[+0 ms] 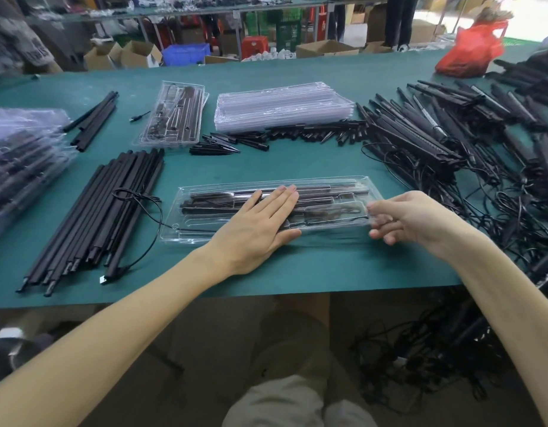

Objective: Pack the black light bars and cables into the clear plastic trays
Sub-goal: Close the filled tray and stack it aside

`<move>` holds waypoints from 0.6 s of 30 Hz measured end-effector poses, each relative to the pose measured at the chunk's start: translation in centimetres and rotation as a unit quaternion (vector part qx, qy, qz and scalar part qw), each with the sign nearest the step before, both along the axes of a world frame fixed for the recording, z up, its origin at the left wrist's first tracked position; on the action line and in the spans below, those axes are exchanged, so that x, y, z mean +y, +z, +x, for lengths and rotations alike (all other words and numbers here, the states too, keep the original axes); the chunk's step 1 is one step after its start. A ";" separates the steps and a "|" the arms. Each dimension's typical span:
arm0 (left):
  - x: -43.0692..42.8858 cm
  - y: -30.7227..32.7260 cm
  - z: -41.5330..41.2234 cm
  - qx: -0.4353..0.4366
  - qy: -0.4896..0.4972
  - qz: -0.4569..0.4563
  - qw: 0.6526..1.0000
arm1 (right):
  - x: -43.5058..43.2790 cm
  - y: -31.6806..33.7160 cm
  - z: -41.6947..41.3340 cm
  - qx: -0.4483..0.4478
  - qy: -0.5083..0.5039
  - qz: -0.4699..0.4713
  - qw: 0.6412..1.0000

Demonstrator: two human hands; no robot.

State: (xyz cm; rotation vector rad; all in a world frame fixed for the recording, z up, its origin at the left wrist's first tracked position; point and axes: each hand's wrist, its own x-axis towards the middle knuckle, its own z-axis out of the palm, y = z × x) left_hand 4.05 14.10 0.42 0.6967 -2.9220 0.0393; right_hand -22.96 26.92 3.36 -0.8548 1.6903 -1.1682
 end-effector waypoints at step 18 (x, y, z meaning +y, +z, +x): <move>-1.9 0.1 -0.4 -0.015 -0.002 -0.009 1.000 | -1.3 -0.6 0.8 0.009 -0.052 -0.011 0.999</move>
